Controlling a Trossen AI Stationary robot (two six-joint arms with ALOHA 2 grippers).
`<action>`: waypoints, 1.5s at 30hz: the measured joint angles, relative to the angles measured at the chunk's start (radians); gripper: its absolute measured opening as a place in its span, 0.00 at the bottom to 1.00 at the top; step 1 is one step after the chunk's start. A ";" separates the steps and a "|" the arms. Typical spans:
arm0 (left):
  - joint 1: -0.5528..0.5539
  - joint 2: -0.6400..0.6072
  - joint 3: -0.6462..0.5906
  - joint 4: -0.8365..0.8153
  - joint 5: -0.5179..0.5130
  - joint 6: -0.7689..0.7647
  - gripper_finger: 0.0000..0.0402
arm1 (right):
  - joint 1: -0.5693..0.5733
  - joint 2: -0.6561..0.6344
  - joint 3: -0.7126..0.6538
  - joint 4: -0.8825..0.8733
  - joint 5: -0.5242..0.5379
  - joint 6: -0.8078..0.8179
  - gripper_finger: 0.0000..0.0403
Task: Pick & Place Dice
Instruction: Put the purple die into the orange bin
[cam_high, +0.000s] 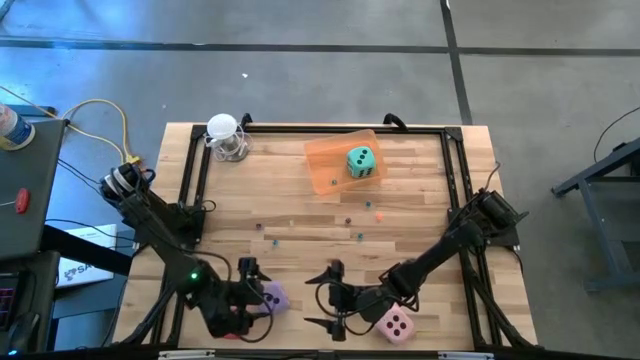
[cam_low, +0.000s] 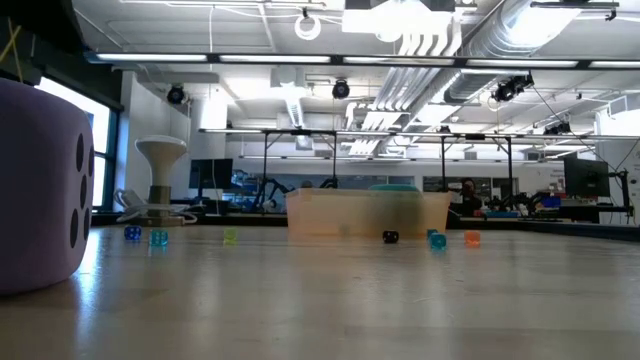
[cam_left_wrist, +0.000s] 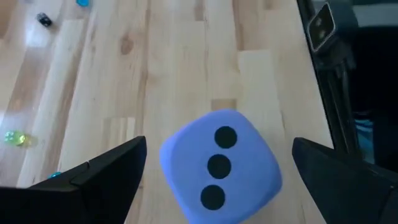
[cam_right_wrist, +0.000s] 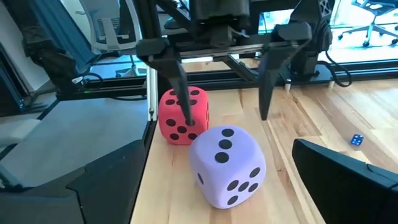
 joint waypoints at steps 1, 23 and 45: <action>0.000 0.000 0.000 -0.010 -0.006 -0.017 0.98 | -0.002 0.000 0.000 0.000 -0.001 0.000 0.99; -0.026 0.097 0.000 0.010 -0.079 -0.215 0.98 | -0.020 0.000 0.000 0.017 -0.002 -0.082 0.99; -0.021 0.130 0.000 0.012 -0.069 -0.218 0.98 | -0.020 0.000 0.000 0.024 0.001 -0.107 0.99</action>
